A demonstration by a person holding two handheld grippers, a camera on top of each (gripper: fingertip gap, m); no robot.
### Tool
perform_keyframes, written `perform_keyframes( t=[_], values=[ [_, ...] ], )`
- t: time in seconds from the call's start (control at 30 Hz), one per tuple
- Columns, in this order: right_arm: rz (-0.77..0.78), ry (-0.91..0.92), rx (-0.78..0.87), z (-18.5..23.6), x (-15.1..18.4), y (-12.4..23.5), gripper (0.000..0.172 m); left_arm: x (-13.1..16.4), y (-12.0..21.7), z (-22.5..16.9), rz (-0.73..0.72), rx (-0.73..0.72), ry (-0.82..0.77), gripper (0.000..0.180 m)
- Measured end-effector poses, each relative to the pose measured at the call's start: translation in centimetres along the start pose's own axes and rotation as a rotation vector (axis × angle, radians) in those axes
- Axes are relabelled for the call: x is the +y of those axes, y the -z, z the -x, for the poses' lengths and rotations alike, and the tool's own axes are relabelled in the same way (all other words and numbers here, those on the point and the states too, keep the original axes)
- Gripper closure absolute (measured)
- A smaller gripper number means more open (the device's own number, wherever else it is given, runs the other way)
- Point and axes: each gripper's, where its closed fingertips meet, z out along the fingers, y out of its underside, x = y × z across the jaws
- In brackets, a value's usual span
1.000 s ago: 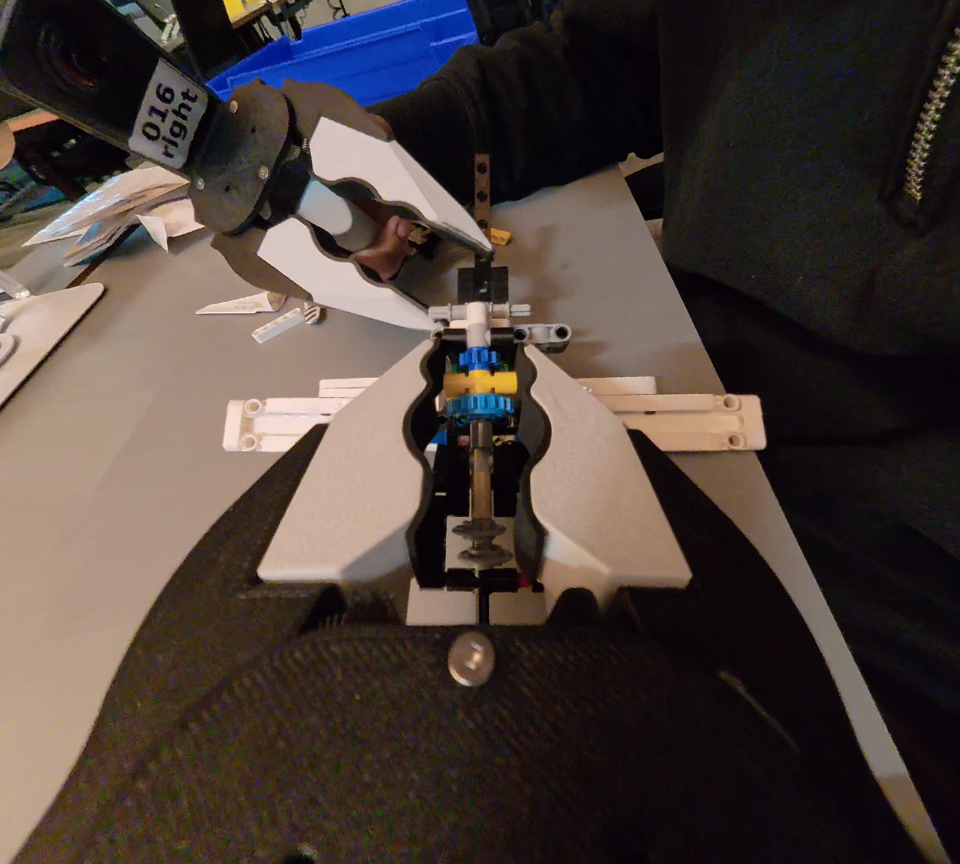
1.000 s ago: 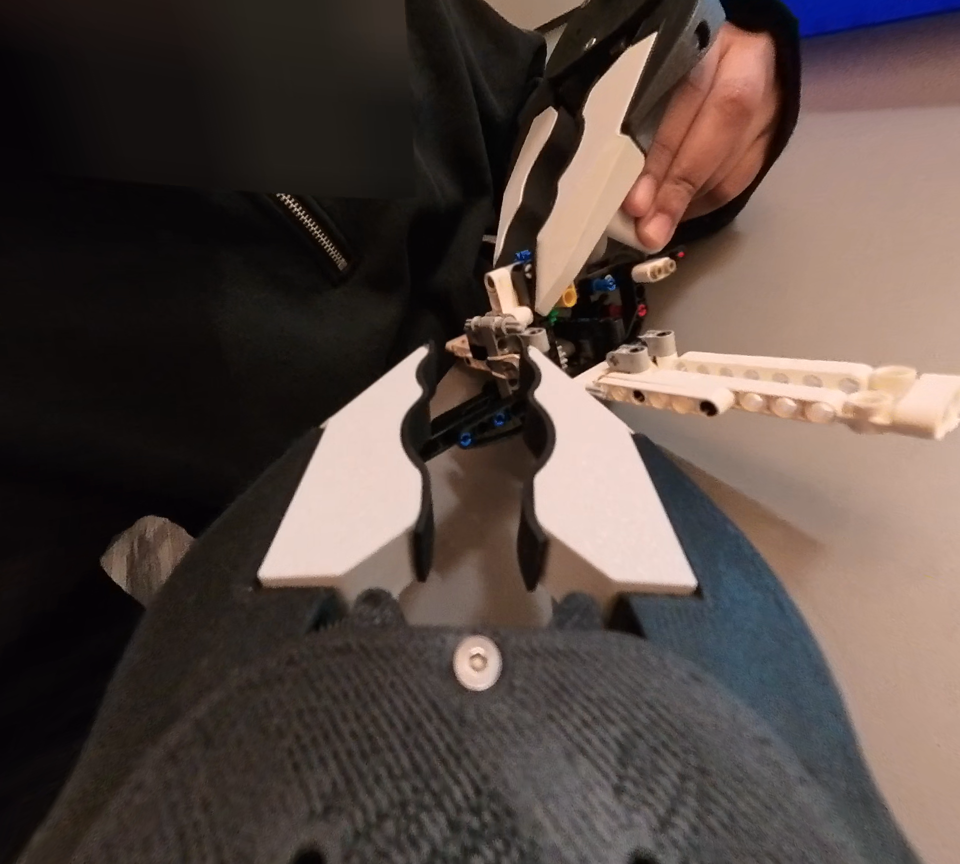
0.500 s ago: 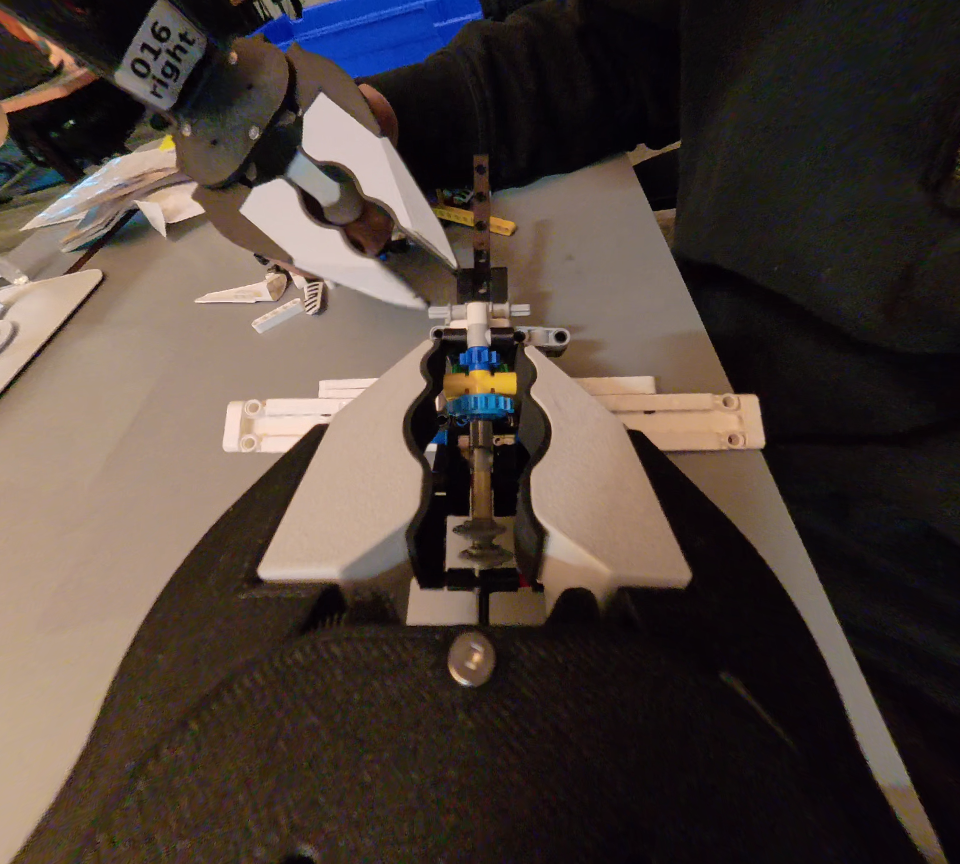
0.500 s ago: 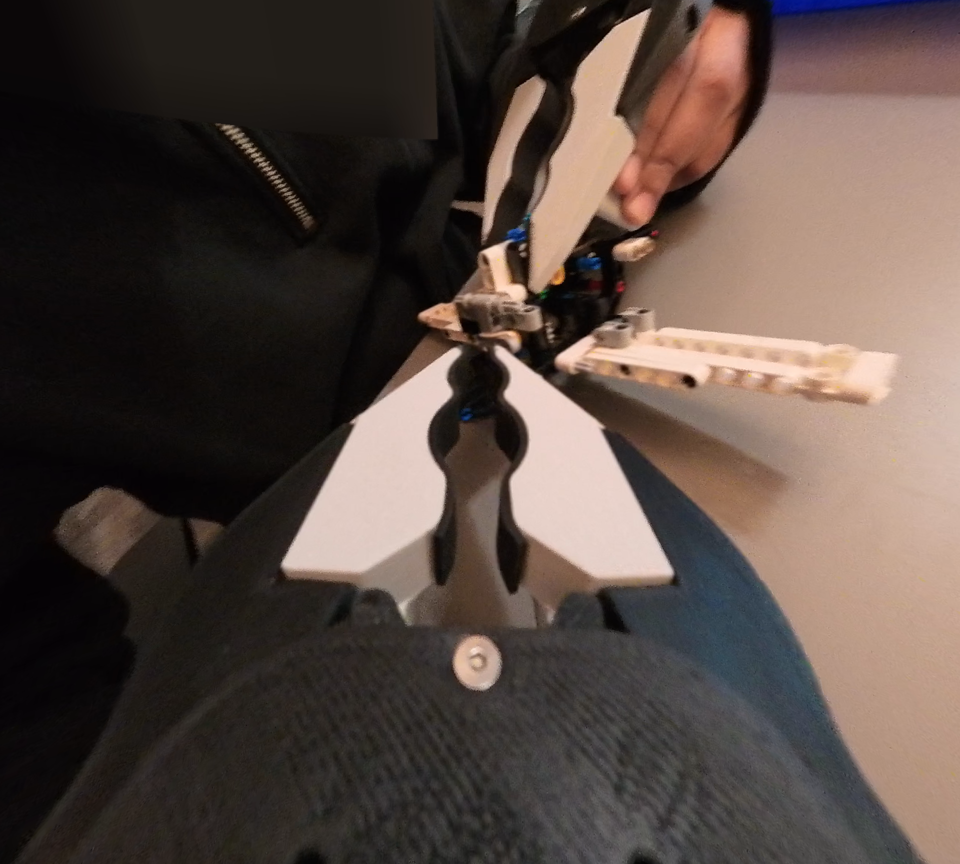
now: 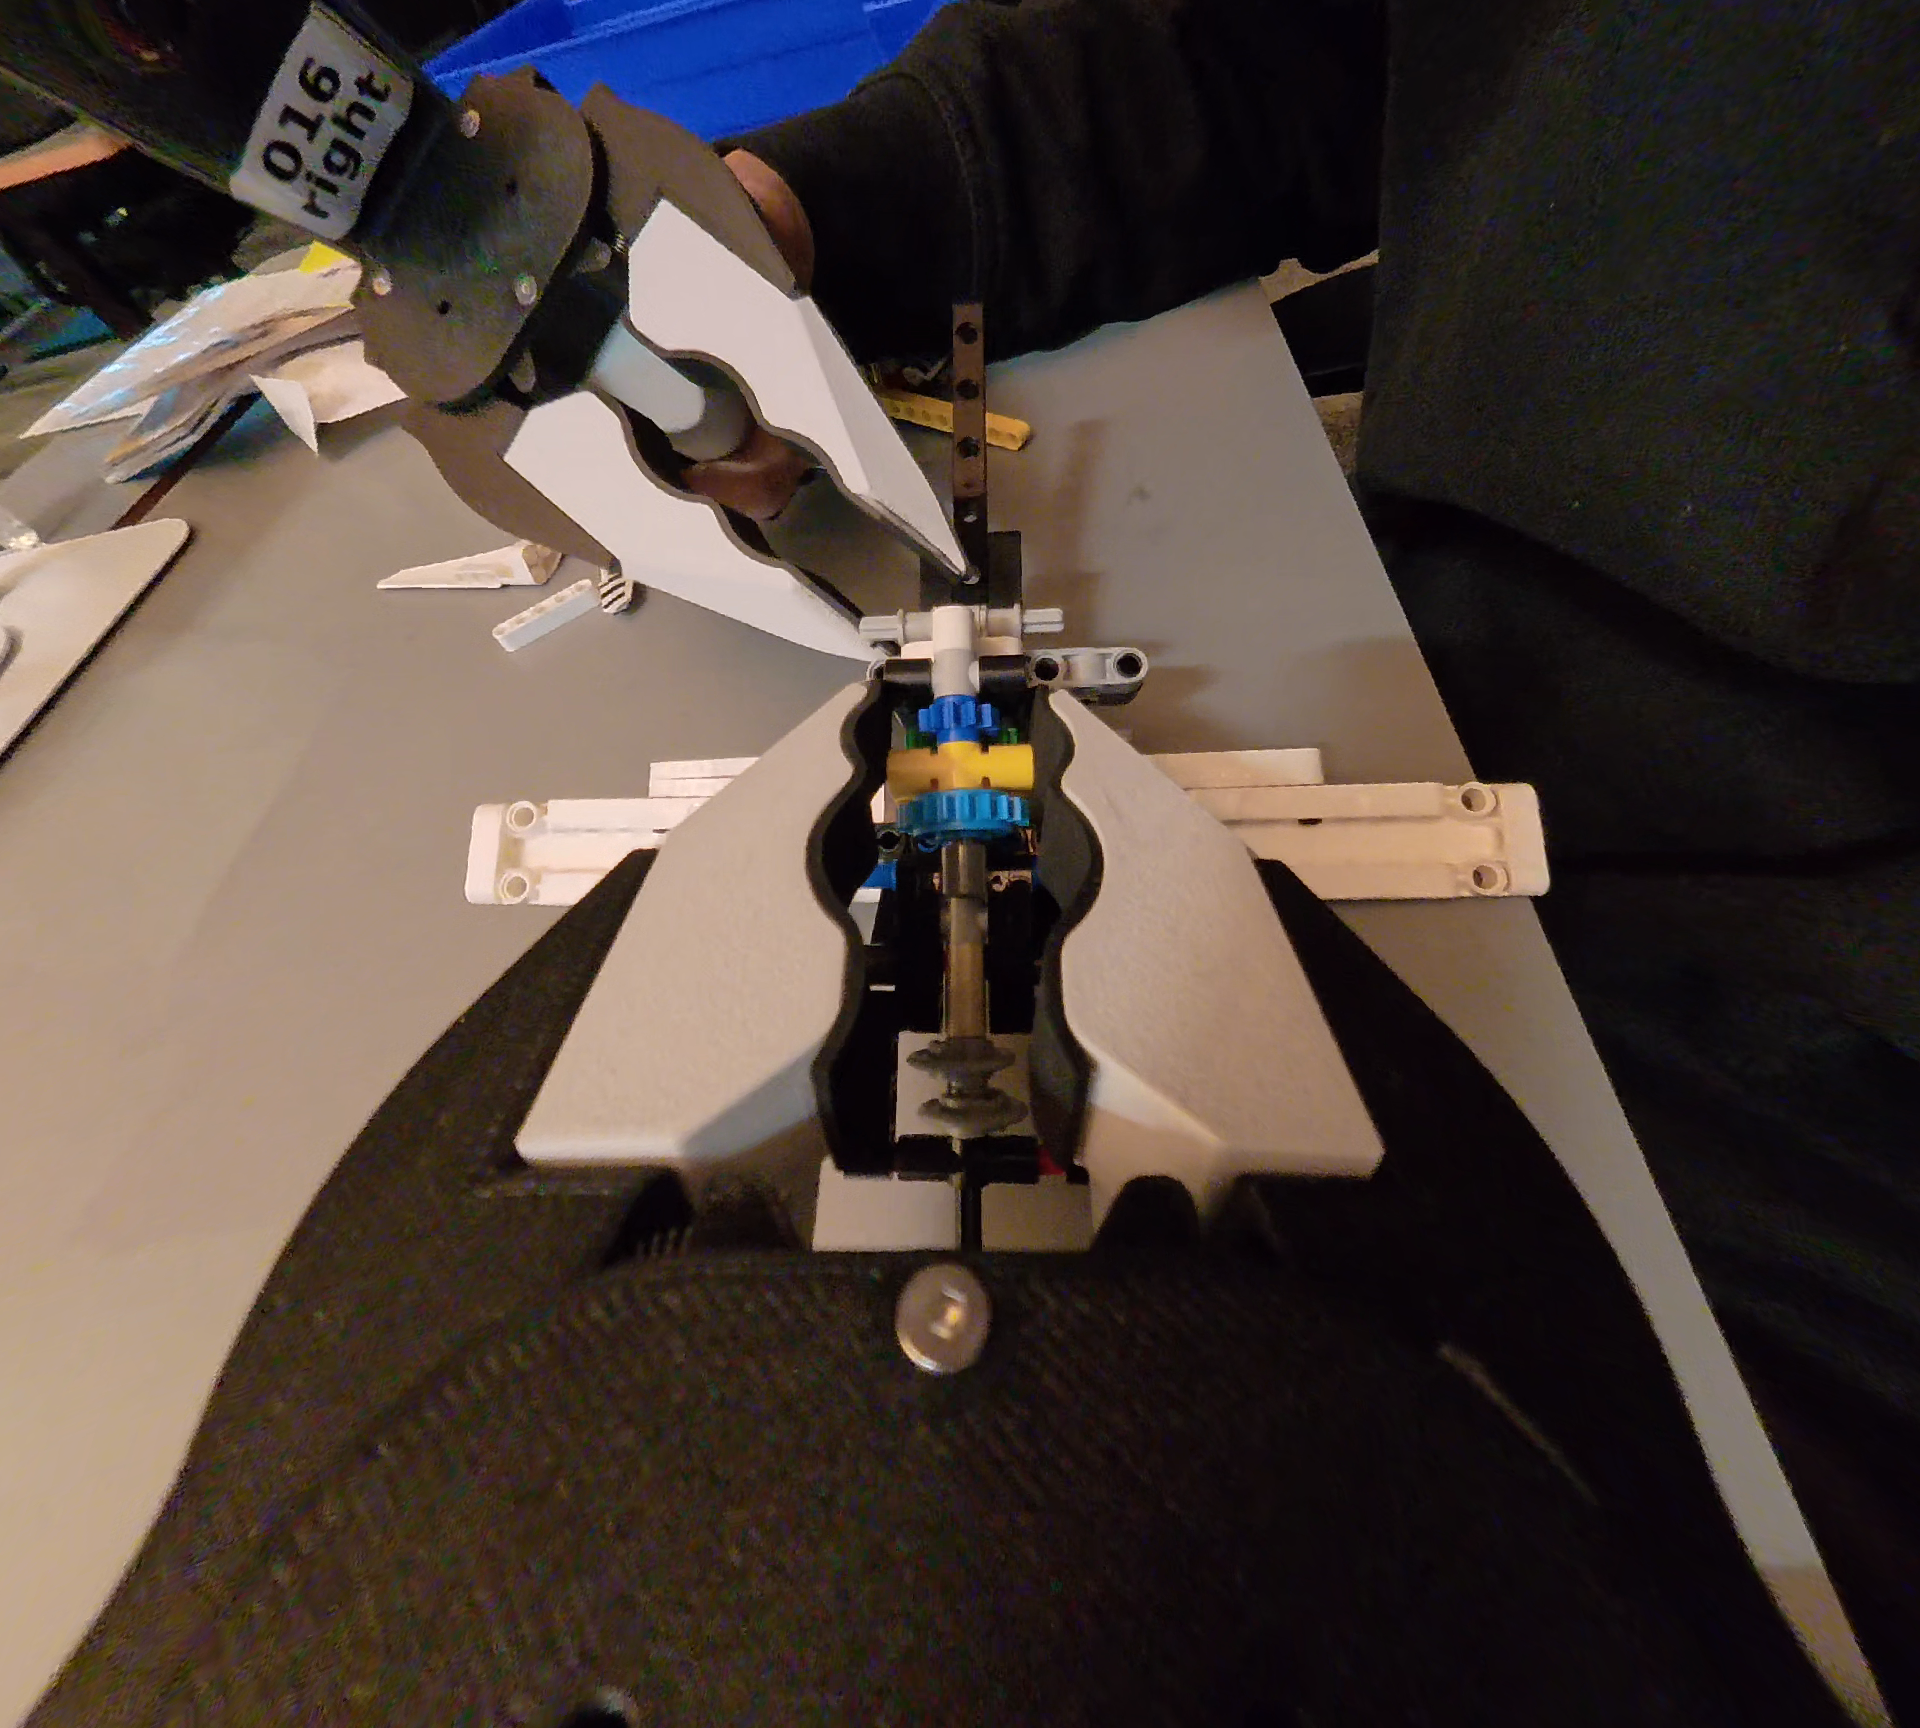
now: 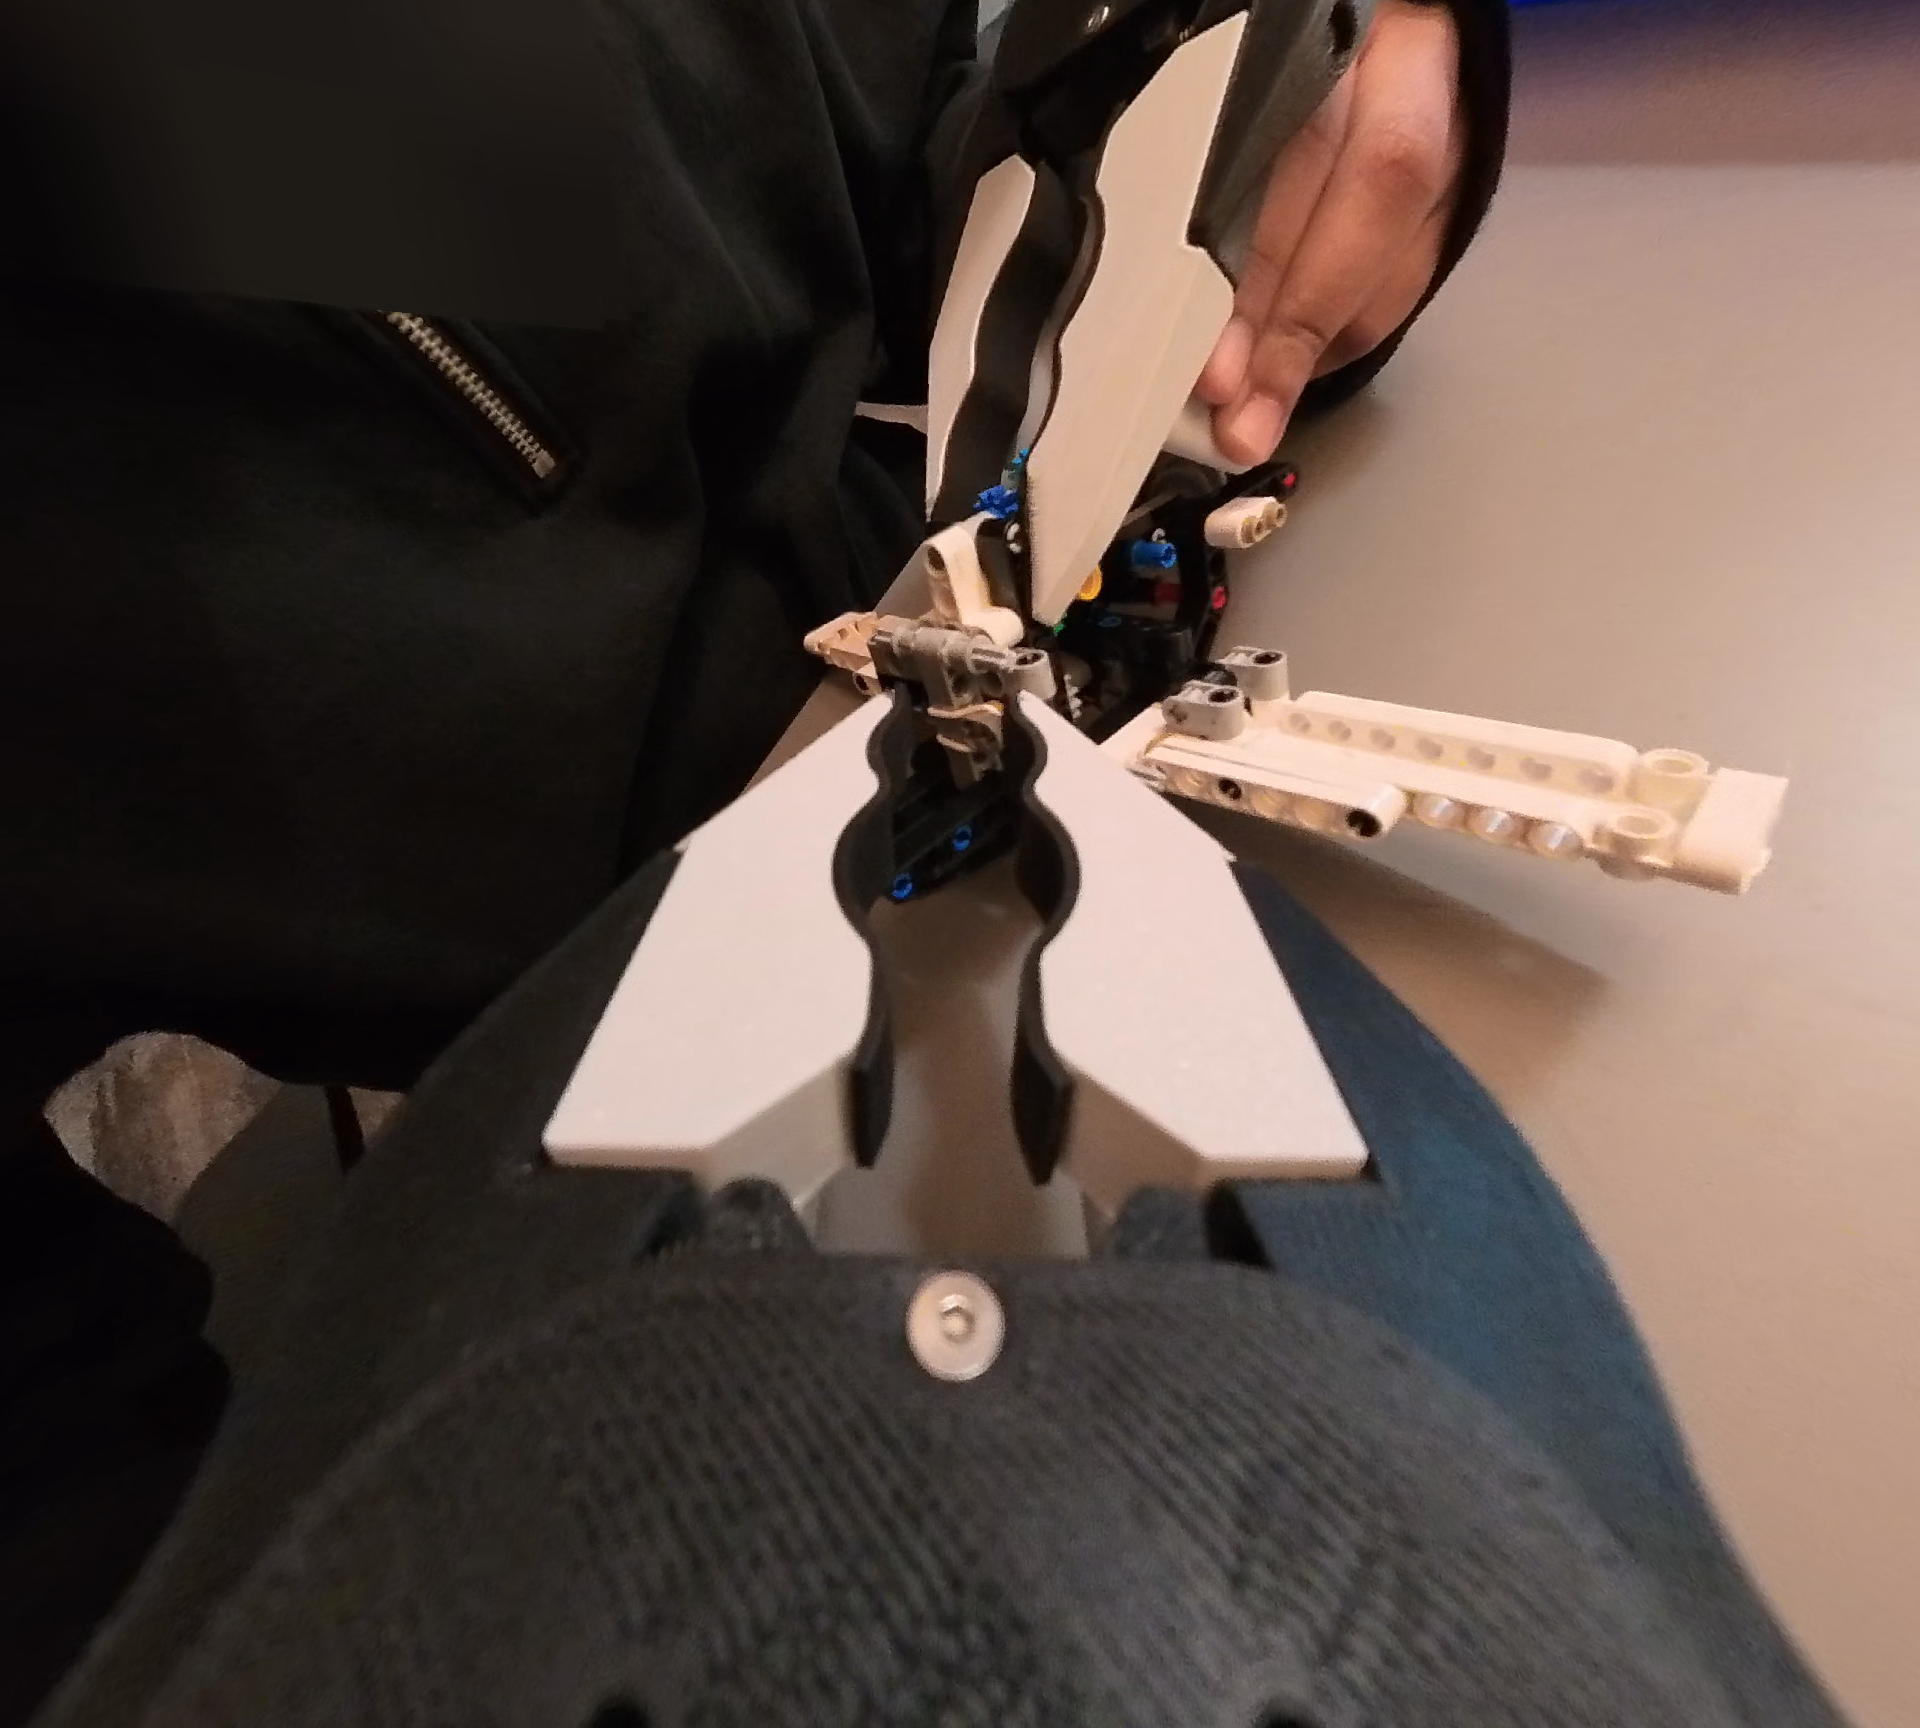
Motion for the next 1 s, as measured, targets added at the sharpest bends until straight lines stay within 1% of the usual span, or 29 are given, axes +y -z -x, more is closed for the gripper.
perform_keyframes(
  t=[0.3, 0.47, 0.57, 0.6, 0.67, 0.83, 1.0],
  values=[
    [0.028, -0.019, 0.013, -0.4, 0.5, -0.2, 0.159, 0.3, -0.2, -0.1, 0.025, 0.006, -0.001, 0.156],
    [0.095, 0.029, 0.067, -0.7, 1.3, -0.4, 0.163, 0.7, -0.6, -0.3, 0.060, 0.016, 0.000, 0.157],
    [0.121, 0.058, 0.091, -0.8, 1.7, -0.6, 0.162, 0.9, -0.7, -0.3, 0.075, 0.018, 0.000, 0.157],
    [0.131, 0.061, 0.103, -1.0, 1.9, -0.7, 0.159, 1.1, -0.8, -0.3, 0.088, 0.018, 0.001, 0.157],
    [0.154, 0.062, 0.114, -1.2, 2.2, -0.9, 0.162, 1.2, -0.8, -0.4, 0.092, 0.025, 0.004, 0.157],
    [0.144, 0.034, 0.115, -1.5, 2.1, -0.8, 0.162, 1.2, -0.8, -0.2, 0.098, 0.013, 0.012, 0.157],
    [0.162, 0.053, 0.134, -1.5, 2.2, -0.7, 0.165, 1.3, -0.8, -0.2, 0.099, 0.016, 0.015, 0.157]
  ],
)
